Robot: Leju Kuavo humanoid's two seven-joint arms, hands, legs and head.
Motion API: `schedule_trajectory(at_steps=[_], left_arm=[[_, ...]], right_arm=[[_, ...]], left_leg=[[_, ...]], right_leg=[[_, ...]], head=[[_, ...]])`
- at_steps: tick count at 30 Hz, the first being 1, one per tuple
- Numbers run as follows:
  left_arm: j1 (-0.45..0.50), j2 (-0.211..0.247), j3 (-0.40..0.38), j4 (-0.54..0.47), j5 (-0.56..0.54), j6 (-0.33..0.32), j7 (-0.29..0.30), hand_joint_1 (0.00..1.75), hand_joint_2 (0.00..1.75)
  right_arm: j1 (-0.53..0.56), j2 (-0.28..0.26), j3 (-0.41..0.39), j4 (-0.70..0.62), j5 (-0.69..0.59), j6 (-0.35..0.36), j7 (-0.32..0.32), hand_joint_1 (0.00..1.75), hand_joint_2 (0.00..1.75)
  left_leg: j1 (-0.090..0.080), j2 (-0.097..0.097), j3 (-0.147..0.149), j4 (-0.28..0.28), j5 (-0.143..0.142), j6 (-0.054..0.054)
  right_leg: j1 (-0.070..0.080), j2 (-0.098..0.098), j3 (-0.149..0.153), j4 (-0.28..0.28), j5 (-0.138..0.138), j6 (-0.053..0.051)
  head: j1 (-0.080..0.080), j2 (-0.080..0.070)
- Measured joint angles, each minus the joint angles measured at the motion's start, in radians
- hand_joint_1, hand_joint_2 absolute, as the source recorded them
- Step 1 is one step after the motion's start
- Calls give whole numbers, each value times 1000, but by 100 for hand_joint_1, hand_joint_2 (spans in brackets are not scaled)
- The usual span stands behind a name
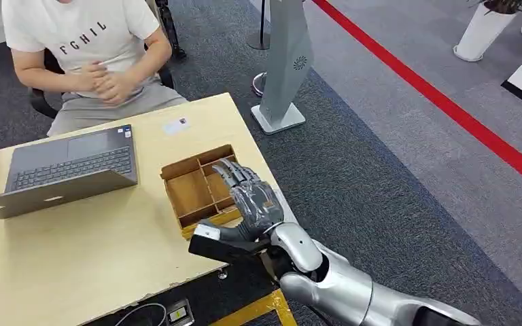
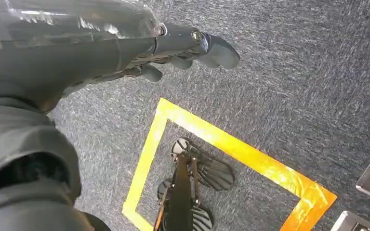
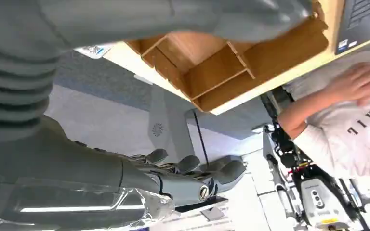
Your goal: Pass the card to the sensor for recognition and then transmit it.
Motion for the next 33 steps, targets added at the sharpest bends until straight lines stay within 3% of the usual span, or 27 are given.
schedule_trajectory(at_steps=[6,10,24,33], left_arm=[[0,-2,0,0,-3,-4,0,0,0],[-1,-2,0,0,-1,-3,0,0,0],[-2,-1,0,0,3,-18,0,0,0],[-2,4,0,0,-8,-33,0,0,0]], right_arm=[[-15,12,22,131,15,-93,-20,0,175],[-24,29,37,200,32,-107,-18,0,175],[-85,95,44,287,172,16,24,0,175],[-83,114,-5,310,218,75,19,0,175]], left_leg=[[0,0,0,0,0,0],[0,0,-1,0,0,0],[0,0,0,0,0,0],[0,0,0,0,0,0]], right_leg=[[0,0,0,0,0,0],[0,0,-1,0,0,0],[0,0,-1,0,0,0],[0,0,-1,0,0,0]], head=[[0,0],[0,0],[0,0],[0,0]])
